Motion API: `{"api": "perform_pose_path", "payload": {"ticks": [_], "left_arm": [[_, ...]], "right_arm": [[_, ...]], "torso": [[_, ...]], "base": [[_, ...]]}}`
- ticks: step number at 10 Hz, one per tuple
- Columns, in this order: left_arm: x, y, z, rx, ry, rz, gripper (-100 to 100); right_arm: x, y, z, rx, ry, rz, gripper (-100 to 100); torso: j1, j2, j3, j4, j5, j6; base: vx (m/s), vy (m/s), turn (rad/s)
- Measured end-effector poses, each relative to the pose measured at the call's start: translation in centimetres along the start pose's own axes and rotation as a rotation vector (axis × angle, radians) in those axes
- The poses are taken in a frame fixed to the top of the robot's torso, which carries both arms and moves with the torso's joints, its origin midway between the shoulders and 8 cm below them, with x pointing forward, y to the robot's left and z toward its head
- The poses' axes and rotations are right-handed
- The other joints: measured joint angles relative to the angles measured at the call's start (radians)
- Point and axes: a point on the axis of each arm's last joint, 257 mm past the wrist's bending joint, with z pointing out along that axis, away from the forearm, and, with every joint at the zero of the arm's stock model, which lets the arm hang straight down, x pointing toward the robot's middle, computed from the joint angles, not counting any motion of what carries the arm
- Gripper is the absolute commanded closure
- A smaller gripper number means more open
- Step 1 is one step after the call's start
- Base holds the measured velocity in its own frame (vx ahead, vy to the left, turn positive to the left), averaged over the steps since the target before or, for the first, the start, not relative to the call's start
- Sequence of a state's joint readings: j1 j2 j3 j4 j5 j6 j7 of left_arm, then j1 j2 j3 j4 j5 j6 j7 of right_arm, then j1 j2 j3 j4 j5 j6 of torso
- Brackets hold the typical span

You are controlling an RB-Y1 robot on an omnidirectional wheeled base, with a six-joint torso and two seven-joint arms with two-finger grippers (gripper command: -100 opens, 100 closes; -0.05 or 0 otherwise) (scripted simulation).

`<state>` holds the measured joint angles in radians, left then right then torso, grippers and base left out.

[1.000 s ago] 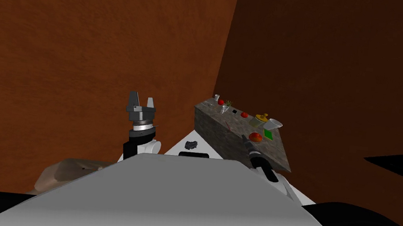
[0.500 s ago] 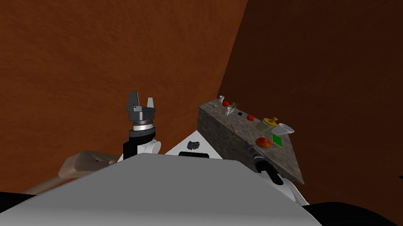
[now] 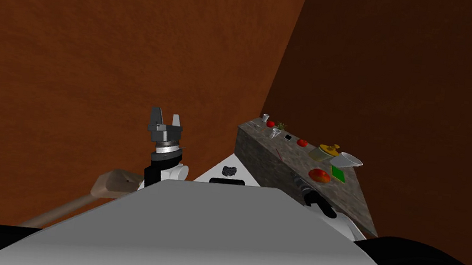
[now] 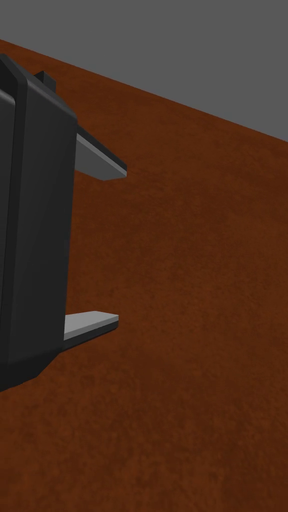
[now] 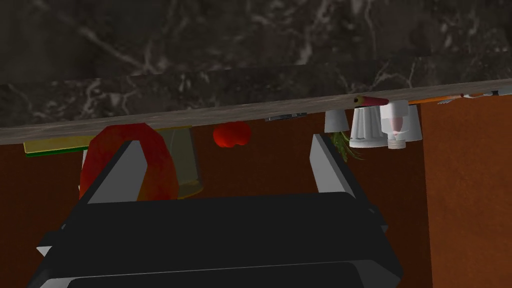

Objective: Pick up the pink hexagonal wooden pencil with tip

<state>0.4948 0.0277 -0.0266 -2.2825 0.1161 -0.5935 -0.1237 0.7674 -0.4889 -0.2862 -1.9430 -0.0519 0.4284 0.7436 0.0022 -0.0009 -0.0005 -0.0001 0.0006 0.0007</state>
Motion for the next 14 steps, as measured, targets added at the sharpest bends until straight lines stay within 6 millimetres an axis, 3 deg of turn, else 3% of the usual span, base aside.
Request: {"api": "perform_pose_path", "payload": {"ticks": [7, 14], "left_arm": [[0.0, 0.0, 0.0, 0.000, 0.000, 0.000, 0], [0.0, 0.0, 0.0, 0.000, 0.000, 0.000, 0]], "right_arm": [[3.5, -8.2, -0.4, 0.168, 0.161, -0.175, -100], [5.1, -15.4, -2.3, 0.296, 0.329, -0.327, -100]], "torso": [[0.000, 0.000, 0.000, 0.000, 0.000, -0.001], [0.001, -0.001, 0.000, 0.000, 0.000, 0.000]], "base": [[0.024, 0.041, 0.147], [0.029, 0.046, 0.168]]}}
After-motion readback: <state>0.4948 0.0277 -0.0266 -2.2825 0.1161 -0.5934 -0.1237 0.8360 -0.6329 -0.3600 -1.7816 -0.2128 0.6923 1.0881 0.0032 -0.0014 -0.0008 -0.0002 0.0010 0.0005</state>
